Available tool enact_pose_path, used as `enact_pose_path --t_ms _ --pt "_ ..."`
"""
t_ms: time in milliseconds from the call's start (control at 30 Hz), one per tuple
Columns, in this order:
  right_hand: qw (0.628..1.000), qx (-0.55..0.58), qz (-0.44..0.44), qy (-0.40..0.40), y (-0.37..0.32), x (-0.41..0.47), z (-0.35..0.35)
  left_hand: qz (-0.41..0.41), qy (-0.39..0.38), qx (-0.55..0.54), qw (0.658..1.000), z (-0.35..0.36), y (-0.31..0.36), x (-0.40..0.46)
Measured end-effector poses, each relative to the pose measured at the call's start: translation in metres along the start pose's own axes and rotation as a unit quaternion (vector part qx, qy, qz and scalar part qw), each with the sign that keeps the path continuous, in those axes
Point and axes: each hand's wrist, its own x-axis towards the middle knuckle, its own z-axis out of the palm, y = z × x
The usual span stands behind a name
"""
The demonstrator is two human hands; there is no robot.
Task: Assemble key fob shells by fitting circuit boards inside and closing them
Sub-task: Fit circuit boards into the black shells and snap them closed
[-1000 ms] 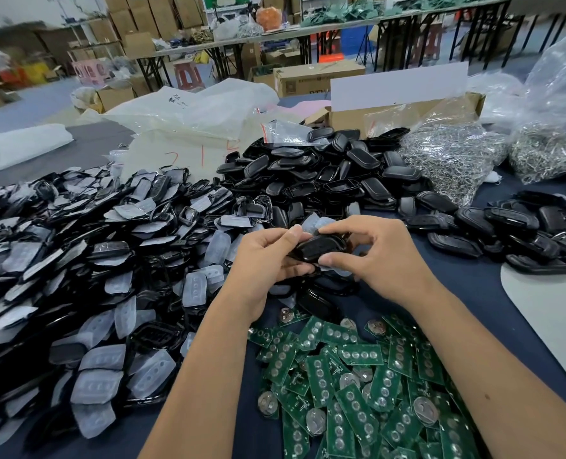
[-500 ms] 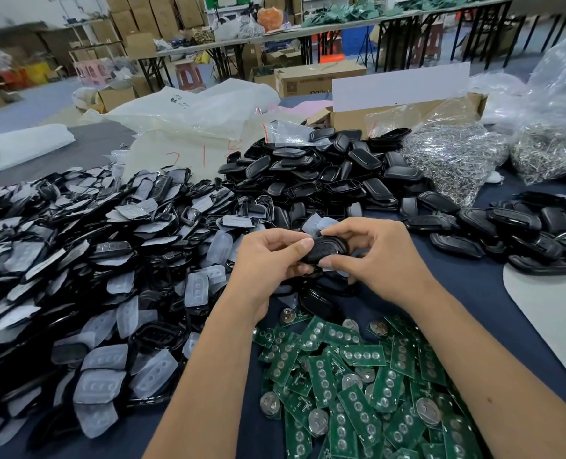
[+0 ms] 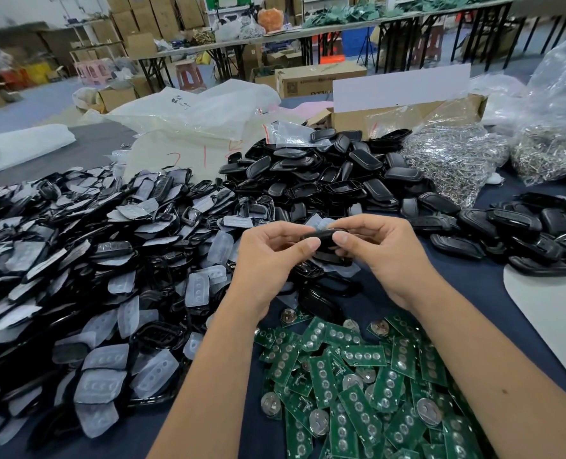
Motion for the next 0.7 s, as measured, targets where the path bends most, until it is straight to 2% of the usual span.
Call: enact_pose_path --t_ms 233,433,700 --pt "0.999 0.022 -0.025 -0.008 -0.005 -0.003 0.001 0.059 0.005 0.03 0.998 -0.001 0.003 0.001" --pt "0.998 0.03 -0.047 -0.014 -0.011 -0.002 0.001 0.076 -0.005 0.023 0.997 -0.001 0.003 0.002" --pt "0.996 -0.031 -0.081 -0.014 -0.01 0.0 0.002 0.082 -0.006 0.035 0.996 -0.001 0.003 0.002"
